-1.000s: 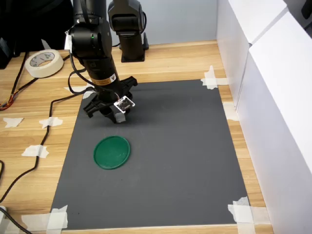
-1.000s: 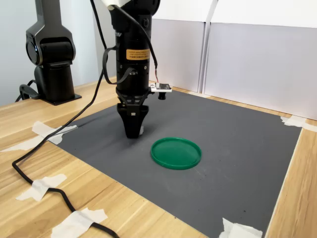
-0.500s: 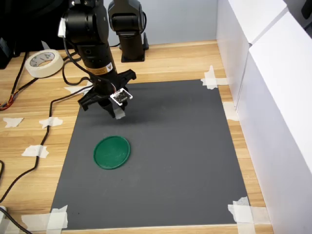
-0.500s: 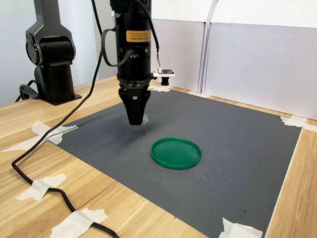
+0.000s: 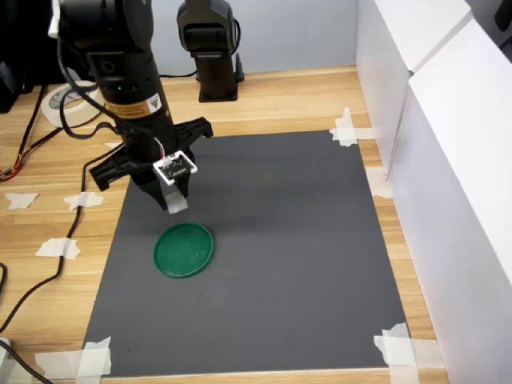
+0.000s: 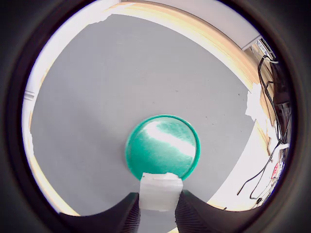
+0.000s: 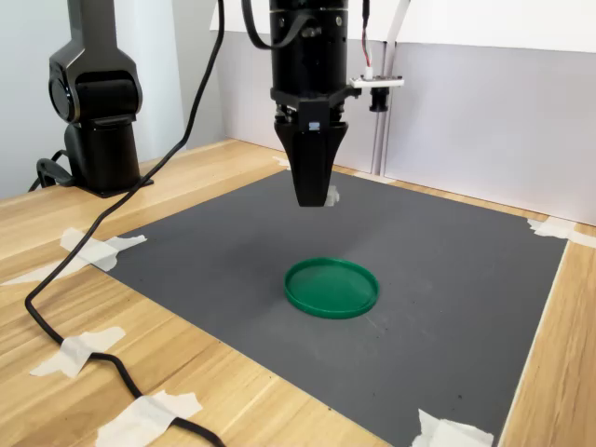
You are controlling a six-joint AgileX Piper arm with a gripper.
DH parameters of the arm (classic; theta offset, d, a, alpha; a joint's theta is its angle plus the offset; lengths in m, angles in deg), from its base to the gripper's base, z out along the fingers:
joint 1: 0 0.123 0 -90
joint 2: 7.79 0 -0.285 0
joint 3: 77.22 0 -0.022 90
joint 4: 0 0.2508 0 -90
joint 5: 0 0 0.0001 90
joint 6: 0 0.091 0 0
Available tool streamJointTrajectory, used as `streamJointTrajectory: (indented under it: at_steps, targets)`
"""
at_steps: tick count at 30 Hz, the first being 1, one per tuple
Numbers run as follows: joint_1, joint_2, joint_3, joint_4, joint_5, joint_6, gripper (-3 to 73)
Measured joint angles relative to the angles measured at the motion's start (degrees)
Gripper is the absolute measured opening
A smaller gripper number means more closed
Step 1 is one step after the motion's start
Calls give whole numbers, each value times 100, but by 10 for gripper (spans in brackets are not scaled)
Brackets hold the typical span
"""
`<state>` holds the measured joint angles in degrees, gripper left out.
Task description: Grasp a white terminal and put it on the green lid.
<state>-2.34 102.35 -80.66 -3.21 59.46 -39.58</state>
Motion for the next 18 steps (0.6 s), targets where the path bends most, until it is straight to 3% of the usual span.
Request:
streamJointTrajectory:
  at_steps: [7, 13, 18]
  targets:
    - [0, 596, -107, -264, -104, 170, 285]
    - [0, 798, -107, -259, -397, 233, 285]
    - [0, 912, -109, -47, -402, 194, 285]
